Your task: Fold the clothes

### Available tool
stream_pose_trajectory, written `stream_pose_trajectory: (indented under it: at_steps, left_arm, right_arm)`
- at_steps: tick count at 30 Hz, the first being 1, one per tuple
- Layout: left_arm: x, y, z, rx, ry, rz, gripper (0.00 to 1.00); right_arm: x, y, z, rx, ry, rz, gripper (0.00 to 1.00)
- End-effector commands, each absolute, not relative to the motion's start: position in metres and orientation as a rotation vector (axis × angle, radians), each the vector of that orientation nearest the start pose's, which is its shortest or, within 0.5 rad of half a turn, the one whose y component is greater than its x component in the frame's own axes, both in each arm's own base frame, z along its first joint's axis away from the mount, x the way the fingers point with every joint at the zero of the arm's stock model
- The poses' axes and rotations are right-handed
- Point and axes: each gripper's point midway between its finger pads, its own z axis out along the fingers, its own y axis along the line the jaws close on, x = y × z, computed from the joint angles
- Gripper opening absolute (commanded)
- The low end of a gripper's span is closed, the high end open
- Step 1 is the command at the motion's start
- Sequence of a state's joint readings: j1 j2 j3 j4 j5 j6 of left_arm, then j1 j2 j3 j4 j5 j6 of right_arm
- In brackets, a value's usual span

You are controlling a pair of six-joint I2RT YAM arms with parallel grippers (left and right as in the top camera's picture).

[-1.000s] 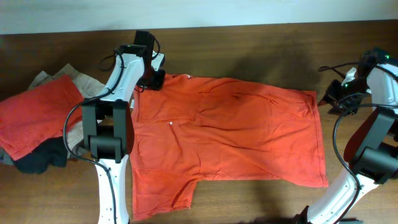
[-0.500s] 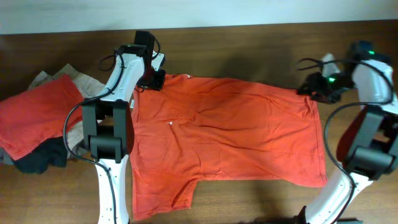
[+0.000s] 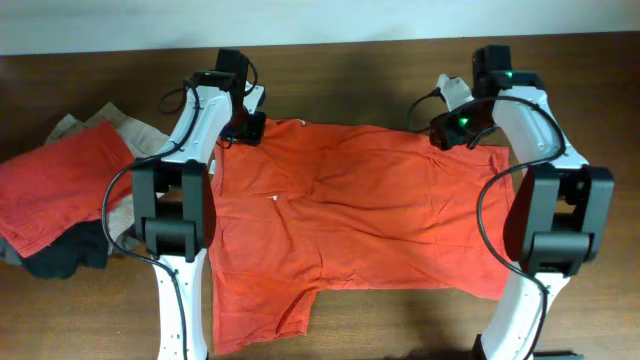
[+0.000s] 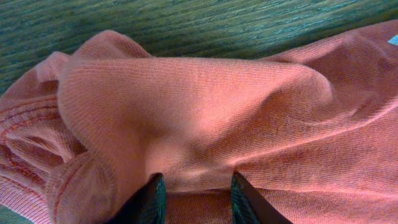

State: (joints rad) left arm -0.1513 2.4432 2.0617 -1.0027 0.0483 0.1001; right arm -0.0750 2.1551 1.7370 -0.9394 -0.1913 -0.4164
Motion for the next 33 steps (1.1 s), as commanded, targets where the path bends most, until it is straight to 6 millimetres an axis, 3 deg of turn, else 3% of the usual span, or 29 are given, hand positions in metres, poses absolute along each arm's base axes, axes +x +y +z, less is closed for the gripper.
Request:
stream_pose_trajectory:
  at_steps: [1,6,12,16,25,27,29,33]
  left_arm:
    - [0.507,-0.072,-0.010,0.346,2.970,-0.011,0.35]
    - [0.507,-0.072,-0.010,0.346,2.970,-0.011,0.35]
    - [0.507,-0.072,-0.010,0.346,2.970,-0.010,0.36]
    - [0.507,-0.072,-0.010,0.346,2.970,-0.010,0.36]
    - [0.505,-0.072,-0.010,0.347,2.979,-0.010,0.36]
    - [0.505,-0.072,-0.010,0.348,2.981,-0.010,0.36]
    - [0.505,-0.072,-0.010,0.347,2.981,-0.009,0.36]
    - [0.505,-0.071,-0.010,0.346,2.982,-0.010,0.36]
  right_arm:
    - [0.463,-0.009,0.030,-0.580,2.883,0.141,0.59]
    - [0.462,-0.008,0.021,-0.604,2.893,0.147,0.59]
    - [0.454,-0.007,0.021,-0.545,2.935,0.167,0.23]
    - [0.441,-0.003,0.024,-0.512,2.985,0.219,0.15]
    - [0.411,0.011,0.030,-0.394,3.096,0.371,0.14]
    - [0.414,0.013,0.031,-0.409,3.083,0.366,0.33]
    - [0.420,0.014,0.031,-0.448,3.052,0.355,0.45]
    - [0.430,0.017,0.031,-0.567,2.986,0.335,0.50]
